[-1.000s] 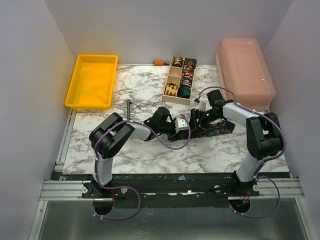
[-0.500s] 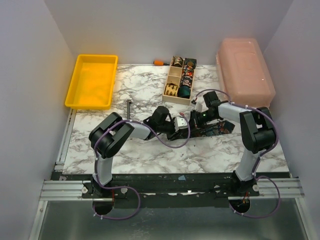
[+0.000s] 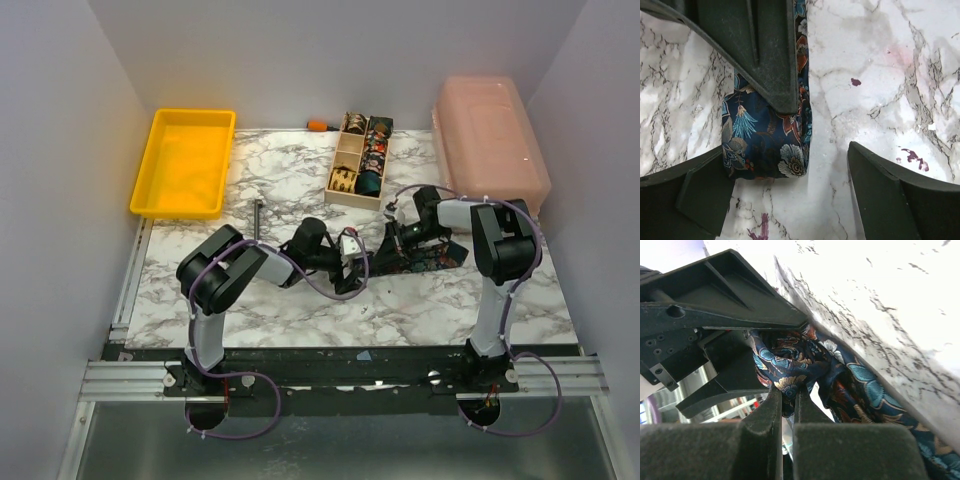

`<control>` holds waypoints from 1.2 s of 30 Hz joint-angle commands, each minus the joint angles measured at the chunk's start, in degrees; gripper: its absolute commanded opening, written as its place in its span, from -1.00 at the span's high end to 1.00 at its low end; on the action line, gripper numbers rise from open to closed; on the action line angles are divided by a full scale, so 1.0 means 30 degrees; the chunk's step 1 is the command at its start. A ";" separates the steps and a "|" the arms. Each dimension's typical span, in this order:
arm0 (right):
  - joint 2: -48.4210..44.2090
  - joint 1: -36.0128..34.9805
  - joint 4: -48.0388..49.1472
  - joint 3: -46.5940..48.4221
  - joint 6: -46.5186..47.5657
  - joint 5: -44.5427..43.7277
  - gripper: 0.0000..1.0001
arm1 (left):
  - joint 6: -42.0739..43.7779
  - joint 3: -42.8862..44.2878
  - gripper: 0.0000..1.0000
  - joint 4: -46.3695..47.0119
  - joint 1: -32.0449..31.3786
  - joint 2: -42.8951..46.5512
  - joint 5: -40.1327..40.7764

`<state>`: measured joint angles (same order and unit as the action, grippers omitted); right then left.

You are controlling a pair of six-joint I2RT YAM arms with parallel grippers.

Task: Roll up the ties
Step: Roll the tie at the center of the board.

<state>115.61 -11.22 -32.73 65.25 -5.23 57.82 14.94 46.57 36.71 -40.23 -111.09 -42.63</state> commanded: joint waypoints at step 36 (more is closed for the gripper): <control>-0.1144 0.0282 -0.4014 0.2692 0.2471 -0.3354 -0.42 | 0.2696 0.3445 0.83 -1.0026 -0.0649 -0.0490 0.4024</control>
<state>112.88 -8.14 -45.87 72.82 4.40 51.24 21.12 56.84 18.33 -42.13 -111.53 -34.98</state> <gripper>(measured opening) 0.722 0.408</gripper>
